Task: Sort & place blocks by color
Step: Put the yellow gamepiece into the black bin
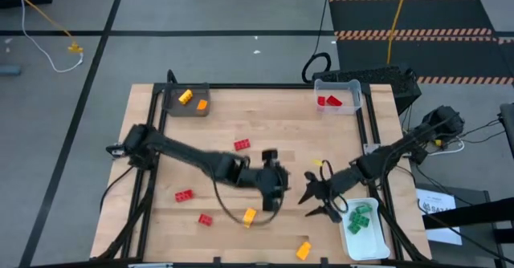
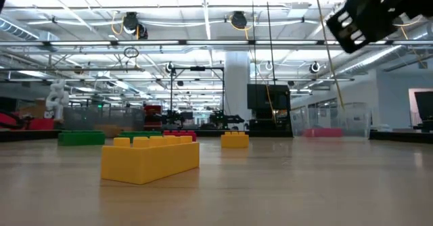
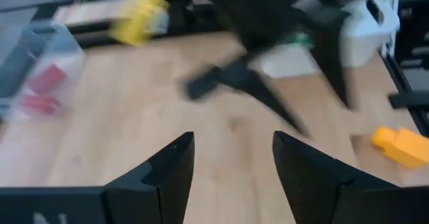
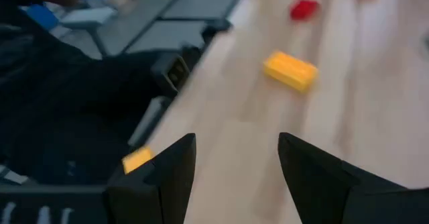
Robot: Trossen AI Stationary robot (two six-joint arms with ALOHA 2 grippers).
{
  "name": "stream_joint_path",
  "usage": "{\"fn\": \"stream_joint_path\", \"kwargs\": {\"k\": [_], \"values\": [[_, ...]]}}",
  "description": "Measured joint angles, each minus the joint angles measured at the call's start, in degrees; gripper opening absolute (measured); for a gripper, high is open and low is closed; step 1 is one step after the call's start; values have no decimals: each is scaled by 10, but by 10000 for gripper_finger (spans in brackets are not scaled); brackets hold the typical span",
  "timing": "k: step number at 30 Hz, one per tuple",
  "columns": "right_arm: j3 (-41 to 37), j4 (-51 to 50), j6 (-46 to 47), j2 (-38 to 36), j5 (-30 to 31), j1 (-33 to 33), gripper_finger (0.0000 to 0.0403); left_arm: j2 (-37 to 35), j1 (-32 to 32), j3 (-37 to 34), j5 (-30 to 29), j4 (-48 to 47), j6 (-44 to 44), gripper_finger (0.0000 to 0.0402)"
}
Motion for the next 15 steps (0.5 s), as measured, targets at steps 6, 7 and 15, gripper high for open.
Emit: {"fn": "stream_joint_path", "kwargs": {"k": [6,7,15], "values": [[0,53,-5,36,66,52,203,-55,73,-29,88,66,38,191],[0,57,-8,42,81,59,203,-70,81,-43,95,68,42,191],[92,-100,-35,93,153,85,203,-190,131,-211,104,160,41,193]]}}
